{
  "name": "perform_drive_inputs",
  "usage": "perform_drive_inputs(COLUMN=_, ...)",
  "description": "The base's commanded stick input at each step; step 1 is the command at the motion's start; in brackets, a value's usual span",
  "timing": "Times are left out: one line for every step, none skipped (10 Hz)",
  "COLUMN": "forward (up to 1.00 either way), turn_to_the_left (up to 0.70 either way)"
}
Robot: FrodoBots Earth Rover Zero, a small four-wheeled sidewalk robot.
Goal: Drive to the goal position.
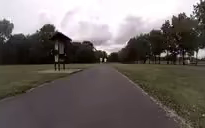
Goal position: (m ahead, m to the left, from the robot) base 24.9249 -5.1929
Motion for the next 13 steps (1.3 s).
perform_drive_inputs(forward=0.7, turn_to_the_left=0.0)
perform_drive_inputs(forward=0.7, turn_to_the_left=0.0)
perform_drive_inputs(forward=0.7, turn_to_the_left=0.0)
perform_drive_inputs(forward=0.7, turn_to_the_left=0.0)
perform_drive_inputs(forward=0.7, turn_to_the_left=0.0)
perform_drive_inputs(forward=0.7, turn_to_the_left=0.0)
perform_drive_inputs(forward=0.7, turn_to_the_left=0.0)
perform_drive_inputs(forward=0.7, turn_to_the_left=0.0)
perform_drive_inputs(forward=0.7, turn_to_the_left=0.0)
perform_drive_inputs(forward=0.7, turn_to_the_left=0.0)
perform_drive_inputs(forward=0.7, turn_to_the_left=0.0)
perform_drive_inputs(forward=0.7, turn_to_the_left=0.0)
perform_drive_inputs(forward=0.7, turn_to_the_left=0.0)
